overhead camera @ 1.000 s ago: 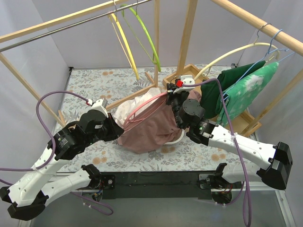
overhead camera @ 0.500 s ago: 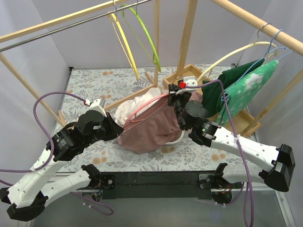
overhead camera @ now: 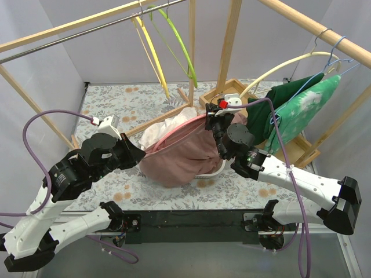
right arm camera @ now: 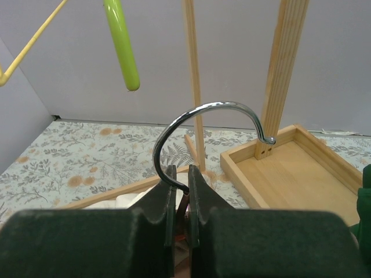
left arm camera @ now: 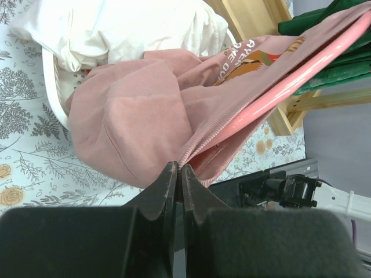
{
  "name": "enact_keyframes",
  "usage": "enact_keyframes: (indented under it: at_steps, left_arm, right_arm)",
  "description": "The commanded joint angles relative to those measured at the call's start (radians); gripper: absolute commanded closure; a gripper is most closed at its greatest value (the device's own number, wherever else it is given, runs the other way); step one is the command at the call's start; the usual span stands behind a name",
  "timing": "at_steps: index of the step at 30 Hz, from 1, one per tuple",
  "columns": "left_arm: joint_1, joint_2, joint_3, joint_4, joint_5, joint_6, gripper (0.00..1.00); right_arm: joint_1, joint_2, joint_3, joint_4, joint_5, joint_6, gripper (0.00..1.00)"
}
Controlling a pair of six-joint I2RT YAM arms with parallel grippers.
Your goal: Place the t-shirt on the hanger
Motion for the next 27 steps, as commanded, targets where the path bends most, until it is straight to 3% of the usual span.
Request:
enact_keyframes:
  at_steps: [1, 7, 14, 27]
  left_arm:
    - [0.001, -0.024, 0.057, -0.128, -0.06, 0.067, 1.0]
    - [0.001, -0.021, 0.08, -0.072, -0.002, 0.134, 1.0]
    - [0.001, 0.0, 0.175, 0.105, 0.126, 0.211, 1.0]
    - [0.001, 0.166, 0.391, 0.237, 0.198, 0.303, 1.0]
  right_arm:
    - [-0.048, 0.002, 0.061, 0.015, 0.112, -0.097, 0.99]
    - [-0.024, 0.03, 0.105, -0.008, 0.092, -0.083, 0.99]
    - [0.051, 0.089, 0.18, -0.017, 0.089, -0.085, 0.99]
    - [0.122, 0.139, 0.377, -0.103, -0.035, -0.099, 0.99]
